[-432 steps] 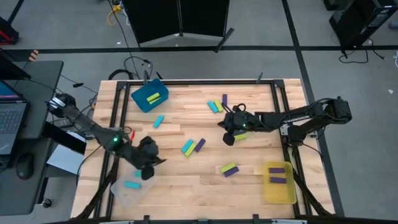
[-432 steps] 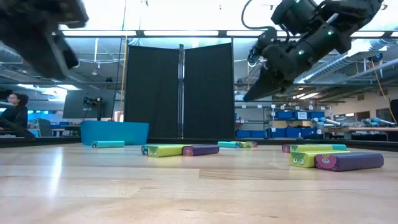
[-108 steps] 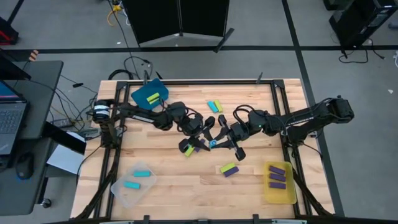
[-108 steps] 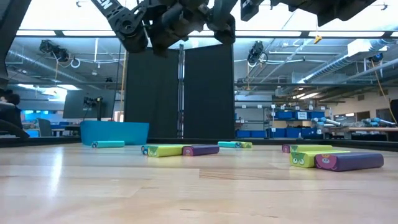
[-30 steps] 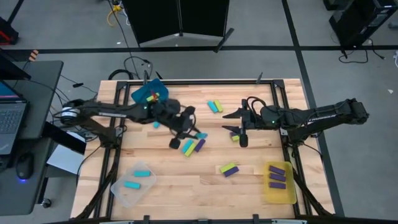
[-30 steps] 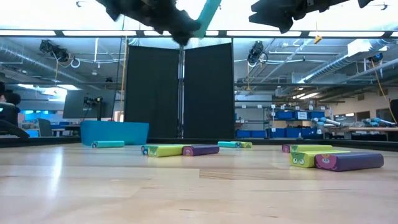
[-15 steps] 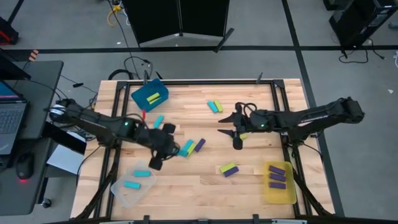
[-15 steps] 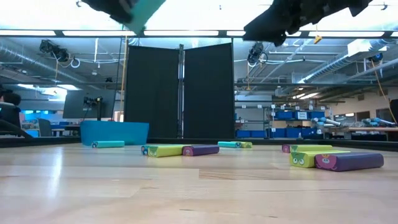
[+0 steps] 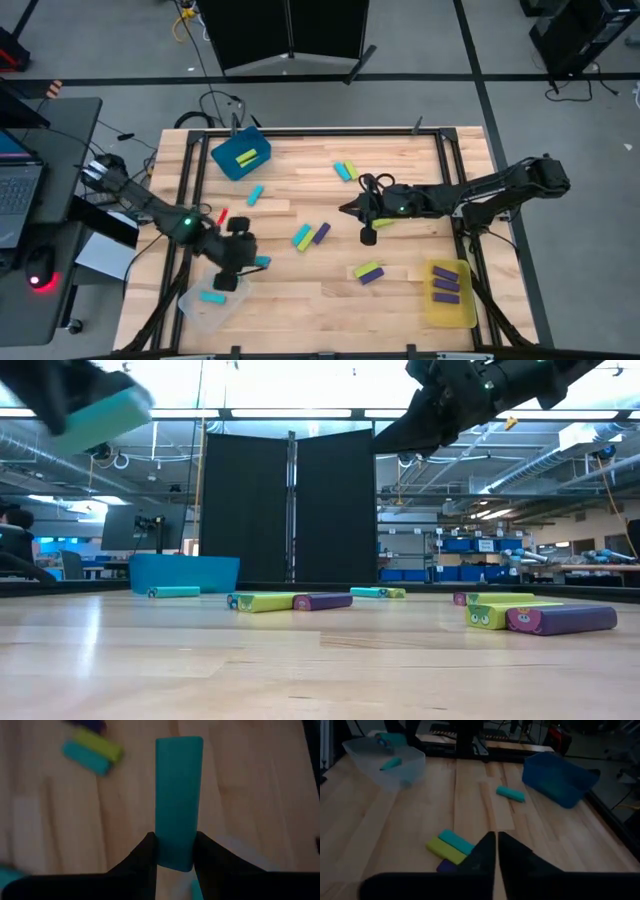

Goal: Sort blocks
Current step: Put the blue block into the transparent bin

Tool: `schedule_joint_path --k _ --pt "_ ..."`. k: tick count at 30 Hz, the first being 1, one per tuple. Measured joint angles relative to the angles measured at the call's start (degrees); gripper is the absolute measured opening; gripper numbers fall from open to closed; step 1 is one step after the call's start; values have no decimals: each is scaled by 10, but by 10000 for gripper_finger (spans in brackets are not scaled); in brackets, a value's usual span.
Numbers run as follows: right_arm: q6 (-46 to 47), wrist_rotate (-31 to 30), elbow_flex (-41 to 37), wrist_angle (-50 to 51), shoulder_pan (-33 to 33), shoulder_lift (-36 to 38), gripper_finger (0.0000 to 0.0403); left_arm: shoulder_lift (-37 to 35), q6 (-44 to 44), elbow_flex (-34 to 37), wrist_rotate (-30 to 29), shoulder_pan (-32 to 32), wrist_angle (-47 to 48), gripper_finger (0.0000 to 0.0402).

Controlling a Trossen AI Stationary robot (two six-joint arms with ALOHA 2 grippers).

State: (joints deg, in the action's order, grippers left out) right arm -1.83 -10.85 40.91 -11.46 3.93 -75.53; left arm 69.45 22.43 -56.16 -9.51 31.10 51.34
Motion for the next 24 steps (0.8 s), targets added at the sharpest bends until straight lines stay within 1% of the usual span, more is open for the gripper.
schedule_joint_path --k 2,4,8,11,18,21,24 --pt "-4 0 0 2 0 -1 14 -12 49 20 -1 28 10 103" --pt "-8 0 0 -1 0 -2 8 -25 95 38 -7 57 14 103" --pt "-9 4 0 -5 -1 -2 22 -50 175 64 -32 122 24 103" --pt "-6 5 0 -5 -1 -2 28 -54 223 68 -35 169 33 103" --pt "2 5 0 -6 -3 -2 8 -40 357 68 -8 250 39 103" --pt "2 5 0 -7 -6 -2 12 -18 390 69 11 271 38 103" --pt "2 5 0 -9 -12 -2 22 8 405 79 34 280 27 103"
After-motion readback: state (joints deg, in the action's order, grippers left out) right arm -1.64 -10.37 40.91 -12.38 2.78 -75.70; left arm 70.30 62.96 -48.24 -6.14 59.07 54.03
